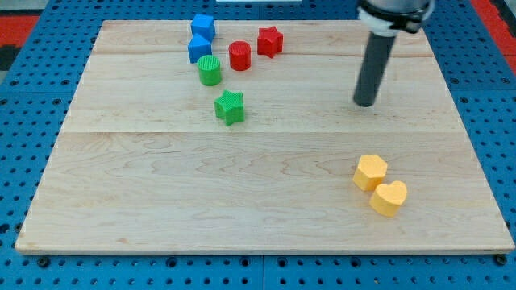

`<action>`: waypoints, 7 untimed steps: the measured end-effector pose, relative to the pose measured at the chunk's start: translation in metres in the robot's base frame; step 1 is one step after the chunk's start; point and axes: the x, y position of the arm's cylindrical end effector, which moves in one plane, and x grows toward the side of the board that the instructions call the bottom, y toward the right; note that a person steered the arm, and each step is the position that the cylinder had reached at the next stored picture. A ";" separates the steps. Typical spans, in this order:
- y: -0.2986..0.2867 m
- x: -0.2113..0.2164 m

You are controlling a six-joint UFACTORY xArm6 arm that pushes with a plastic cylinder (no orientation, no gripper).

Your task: Move your arm to the top left corner

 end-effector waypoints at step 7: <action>-0.341 0.121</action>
